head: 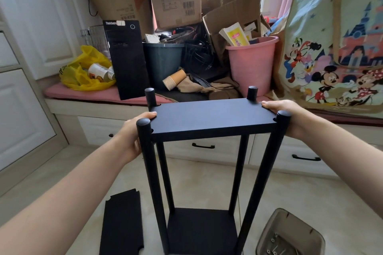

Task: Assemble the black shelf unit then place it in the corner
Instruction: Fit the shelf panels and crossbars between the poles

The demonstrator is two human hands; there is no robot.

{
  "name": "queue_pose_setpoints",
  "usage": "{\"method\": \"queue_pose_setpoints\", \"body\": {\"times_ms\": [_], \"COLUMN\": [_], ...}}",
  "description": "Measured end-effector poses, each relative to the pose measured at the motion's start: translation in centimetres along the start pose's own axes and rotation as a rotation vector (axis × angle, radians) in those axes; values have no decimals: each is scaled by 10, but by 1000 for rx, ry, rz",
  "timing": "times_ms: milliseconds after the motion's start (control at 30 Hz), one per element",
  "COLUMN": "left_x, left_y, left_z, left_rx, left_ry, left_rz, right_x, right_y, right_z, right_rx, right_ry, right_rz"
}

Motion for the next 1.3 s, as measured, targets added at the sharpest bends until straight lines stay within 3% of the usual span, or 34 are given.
{"method": "queue_pose_setpoints", "body": {"times_ms": [500, 600, 967, 1300], "left_x": [-7, -4, 6, 13], "left_y": [-11, -13, -19, -26], "left_z": [-6, -2, -22, -33], "left_rx": [22, -35, 18, 8], "left_ry": [166, 123, 85, 54], "left_rz": [-16, -16, -9, -23], "right_x": [2, 0, -4, -8], "right_y": [6, 3, -3, -2], "right_z": [19, 32, 45, 68], "right_rx": [-114, -121, -81, -113], "right_ry": [-128, -113, -221, -162], "right_rz": [-156, -129, -29, -80]}}
Point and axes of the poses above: each hand's wrist, its own y-axis away from the middle knuckle, its own x-axis out of the back of the hand, z = x × y, the point moved 3 cm from there along -y, towards the middle knuckle, and after that the axes turned 10 degrees about y, right-handed, at the moved point
